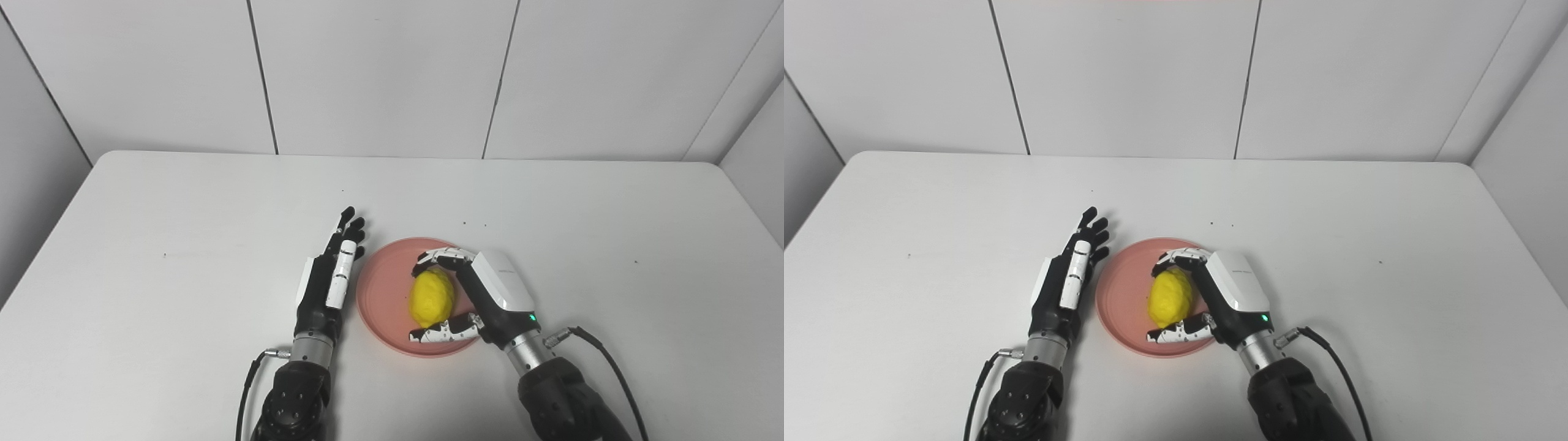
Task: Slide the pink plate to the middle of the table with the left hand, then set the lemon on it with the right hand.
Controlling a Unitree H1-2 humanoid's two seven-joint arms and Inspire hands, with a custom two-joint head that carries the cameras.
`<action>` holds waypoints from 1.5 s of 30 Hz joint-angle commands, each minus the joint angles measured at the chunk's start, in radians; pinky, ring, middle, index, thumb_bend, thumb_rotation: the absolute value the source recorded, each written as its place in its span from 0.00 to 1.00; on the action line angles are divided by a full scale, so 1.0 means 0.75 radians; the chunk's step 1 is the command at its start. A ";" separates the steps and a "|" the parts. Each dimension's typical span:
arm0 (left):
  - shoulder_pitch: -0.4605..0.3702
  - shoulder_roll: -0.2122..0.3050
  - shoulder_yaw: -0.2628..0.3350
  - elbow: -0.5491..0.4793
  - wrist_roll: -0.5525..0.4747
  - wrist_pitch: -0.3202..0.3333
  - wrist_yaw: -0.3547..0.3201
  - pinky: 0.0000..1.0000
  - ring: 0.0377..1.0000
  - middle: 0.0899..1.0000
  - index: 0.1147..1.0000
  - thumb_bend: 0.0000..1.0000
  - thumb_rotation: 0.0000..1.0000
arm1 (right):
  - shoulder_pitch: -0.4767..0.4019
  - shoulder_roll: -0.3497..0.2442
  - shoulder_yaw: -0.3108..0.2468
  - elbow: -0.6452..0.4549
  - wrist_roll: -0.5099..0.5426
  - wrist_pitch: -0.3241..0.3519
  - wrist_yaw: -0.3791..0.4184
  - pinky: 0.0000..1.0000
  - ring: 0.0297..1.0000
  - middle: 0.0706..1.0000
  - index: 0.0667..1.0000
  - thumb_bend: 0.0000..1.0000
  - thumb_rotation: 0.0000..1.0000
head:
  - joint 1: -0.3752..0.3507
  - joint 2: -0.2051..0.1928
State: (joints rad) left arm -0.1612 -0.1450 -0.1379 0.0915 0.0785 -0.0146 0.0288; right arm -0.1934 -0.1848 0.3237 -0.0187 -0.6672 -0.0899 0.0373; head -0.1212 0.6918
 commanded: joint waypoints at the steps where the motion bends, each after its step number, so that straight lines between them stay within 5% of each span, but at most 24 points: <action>1: -0.046 -0.015 -0.002 -0.009 -0.001 -0.025 -0.002 0.90 0.93 0.92 0.92 0.50 1.00 | -0.053 -0.016 0.002 -0.062 0.030 -0.035 0.033 0.94 0.90 0.88 0.81 0.71 0.61 | -0.002 0.000; 2: -0.048 -0.015 -0.001 -0.006 -0.005 -0.029 -0.003 0.91 0.93 0.92 0.92 0.49 1.00 | -0.054 -0.020 0.005 -0.067 0.030 -0.033 0.045 0.98 0.96 0.93 0.86 0.73 0.69 | -0.002 0.000; 10: -0.050 -0.014 -0.003 -0.009 -0.012 -0.023 -0.003 0.91 0.93 0.92 0.92 0.48 1.00 | -0.049 -0.033 0.016 -0.095 -0.036 -0.010 0.066 1.00 1.00 1.00 0.95 0.75 0.84 | 0.004 0.003; 19: -0.048 -0.008 -0.002 -0.011 -0.007 -0.017 -0.003 0.91 0.93 0.92 0.92 0.51 1.00 | -0.033 -0.002 -0.011 -0.071 -0.047 -0.054 0.002 1.00 1.00 1.00 0.99 0.78 0.86 | 0.004 0.002; 24: -0.046 0.001 -0.010 -0.012 0.026 -0.021 0.005 0.91 0.93 0.92 0.92 0.52 1.00 | -0.006 0.075 -0.106 0.010 0.111 -0.151 -0.156 1.00 1.00 1.00 1.00 0.77 0.97 | 0.002 0.000; 32: -0.040 0.003 -0.006 -0.014 0.024 -0.025 -0.009 0.94 0.94 0.94 0.93 0.52 1.00 | 0.022 0.188 -0.231 0.058 0.547 -0.210 -0.128 1.00 1.00 1.00 1.00 0.73 1.00 | 0.005 -0.001; 45: -0.041 -0.005 -0.003 -0.015 0.019 -0.053 -0.005 0.97 0.97 0.96 0.94 0.52 1.00 | 0.031 0.289 -0.347 0.046 0.954 -0.065 -0.041 1.00 1.00 1.00 1.00 0.80 1.00 | 0.005 0.003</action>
State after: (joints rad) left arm -0.1636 -0.1424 -0.1382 0.0939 0.0958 -0.0160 0.0264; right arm -0.1558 0.0278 0.0720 0.0492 0.0207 -0.1527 -0.0104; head -0.1181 0.6933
